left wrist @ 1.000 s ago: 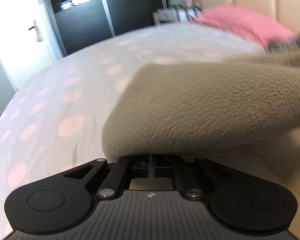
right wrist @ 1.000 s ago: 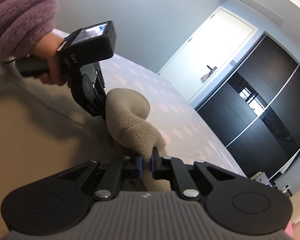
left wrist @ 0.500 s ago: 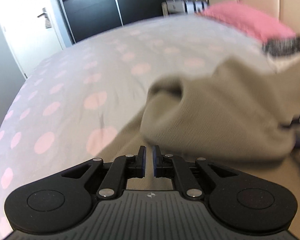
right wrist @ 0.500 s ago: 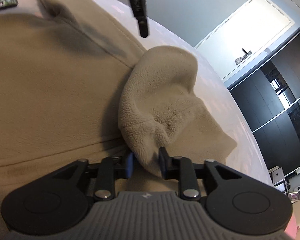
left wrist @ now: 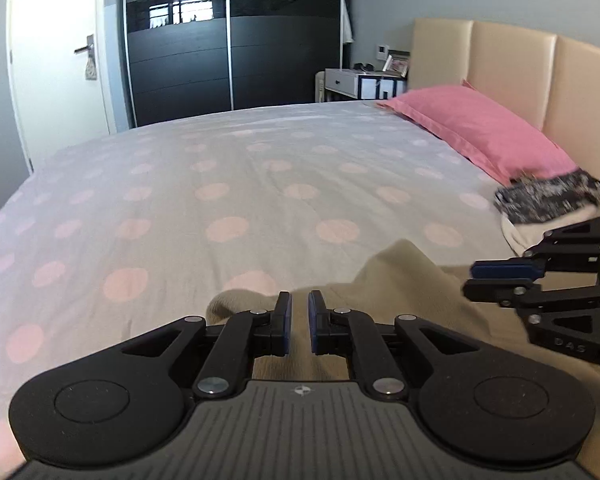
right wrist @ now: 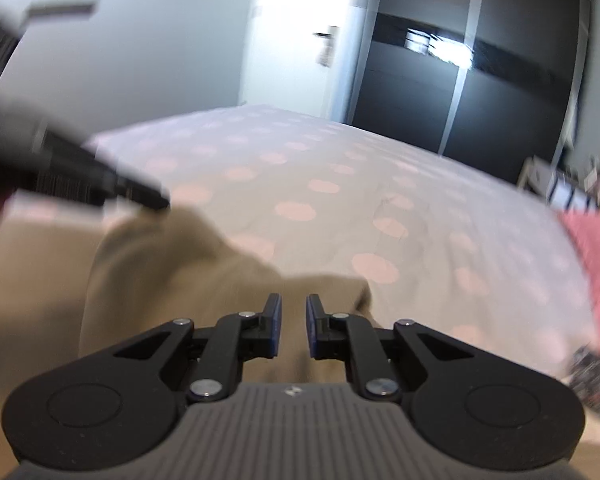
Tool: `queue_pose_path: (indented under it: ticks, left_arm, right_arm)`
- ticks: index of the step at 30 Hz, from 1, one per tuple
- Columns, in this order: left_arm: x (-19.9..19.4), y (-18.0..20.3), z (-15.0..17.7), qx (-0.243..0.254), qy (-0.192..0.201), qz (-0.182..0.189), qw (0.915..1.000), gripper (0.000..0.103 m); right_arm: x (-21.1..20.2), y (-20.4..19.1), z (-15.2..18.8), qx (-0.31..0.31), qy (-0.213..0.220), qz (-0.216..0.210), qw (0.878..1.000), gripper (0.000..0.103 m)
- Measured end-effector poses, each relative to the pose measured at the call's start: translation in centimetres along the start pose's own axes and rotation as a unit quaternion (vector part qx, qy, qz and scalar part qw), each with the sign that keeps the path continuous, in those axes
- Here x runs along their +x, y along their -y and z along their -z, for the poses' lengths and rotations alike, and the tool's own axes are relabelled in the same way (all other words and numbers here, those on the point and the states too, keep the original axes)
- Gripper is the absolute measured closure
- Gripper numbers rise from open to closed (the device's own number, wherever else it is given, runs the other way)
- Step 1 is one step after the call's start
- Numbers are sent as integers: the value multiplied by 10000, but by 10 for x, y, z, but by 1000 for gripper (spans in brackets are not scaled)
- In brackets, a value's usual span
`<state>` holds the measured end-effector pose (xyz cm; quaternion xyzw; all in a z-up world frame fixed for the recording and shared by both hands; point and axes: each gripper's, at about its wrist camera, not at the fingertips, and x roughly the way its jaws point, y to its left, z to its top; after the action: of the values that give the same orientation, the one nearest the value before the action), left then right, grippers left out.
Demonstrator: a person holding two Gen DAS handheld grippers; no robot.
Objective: Fold clothes
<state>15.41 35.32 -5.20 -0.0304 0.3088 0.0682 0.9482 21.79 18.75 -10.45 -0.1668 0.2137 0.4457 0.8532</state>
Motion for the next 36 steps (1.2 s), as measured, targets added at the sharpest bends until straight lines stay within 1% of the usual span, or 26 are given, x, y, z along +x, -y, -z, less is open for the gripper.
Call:
queue_pose_path:
  ticks: [2, 3, 5, 6, 7, 9, 10, 14, 17, 18, 20, 22, 23, 26, 29, 30, 31, 33, 34, 36]
  left_arm:
    - [18, -10, 4, -261, -127, -114, 9995, 97]
    - [27, -16, 8, -406, -216, -222, 9987, 98]
    - [37, -30, 21, -722, -360, -351, 9961, 100]
    - [40, -37, 29, -855, -409, -385, 9948, 101]
    - [41, -44, 37, -978, -449, -411, 9933, 103]
    - [43, -55, 51, -1177, -502, -433, 9908, 103]
    - [43, -58, 58, -1235, -503, -417, 9902, 103]
    - [36, -60, 73, -1289, -417, -395, 9900, 103]
    - [31, -61, 75, -1295, -481, -428, 9895, 103]
    - [30, -61, 76, -1262, -512, -461, 9896, 103]
    - [21, -61, 74, -1214, -559, -505, 9897, 103]
    - [12, -61, 72, -1170, -603, -546, 9898, 103]
    - [4, -60, 71, -1162, -543, -545, 9902, 103]
    - [-19, -52, 67, -1109, -212, -616, 9917, 102]
    - [-35, -34, 64, -1028, -1, -483, 9935, 102]
    - [-37, -26, 65, -926, -5, -445, 9947, 102]
    - [-36, -17, 67, -785, -92, -422, 9960, 102]
    - [-32, -4, 76, -594, -328, -419, 9968, 102]
    - [-27, 0, 82, -569, -484, -411, 9964, 102]
    - [-17, -2, 92, -696, -807, -436, 9933, 102]
  right_arm:
    - [31, 9, -13, 480, -41, -23, 9988, 88]
    - [43, 12, -12, 681, -121, -18, 9976, 88]
    - [64, 22, -5, 1013, -387, 166, 9940, 89]
    - [78, 29, -3, 1173, -560, 269, 9912, 92]
    - [86, 37, 4, 1328, -693, 347, 9881, 99]
    - [94, 50, 21, 1516, -789, 378, 9846, 103]
    - [96, 56, 28, 1572, -800, 370, 9836, 103]
    - [94, 62, 34, 1647, -790, 343, 9826, 103]
    - [91, 61, 33, 1552, -828, 406, 9836, 103]
    - [88, 60, 31, 1533, -845, 439, 9836, 103]
    - [82, 58, 26, 1426, -907, 634, 9836, 103]
    - [69, 61, 23, 1390, -891, 729, 9836, 102]
    - [58, 62, 22, 1408, -803, 682, 9844, 94]
    - [24, 63, 19, 1409, -550, 511, 9872, 94]
    - [-1, 48, 21, 1168, -385, 173, 9923, 94]
    - [-6, 40, 24, 1012, -374, 99, 9941, 94]
    - [-10, 33, 28, 858, -372, 33, 9956, 94]
    - [-8, 23, 39, 684, -516, 41, 9963, 94]
    - [-5, 20, 46, 657, -618, 76, 9959, 94]
    - [8, 23, 59, 861, -928, 179, 9918, 94]
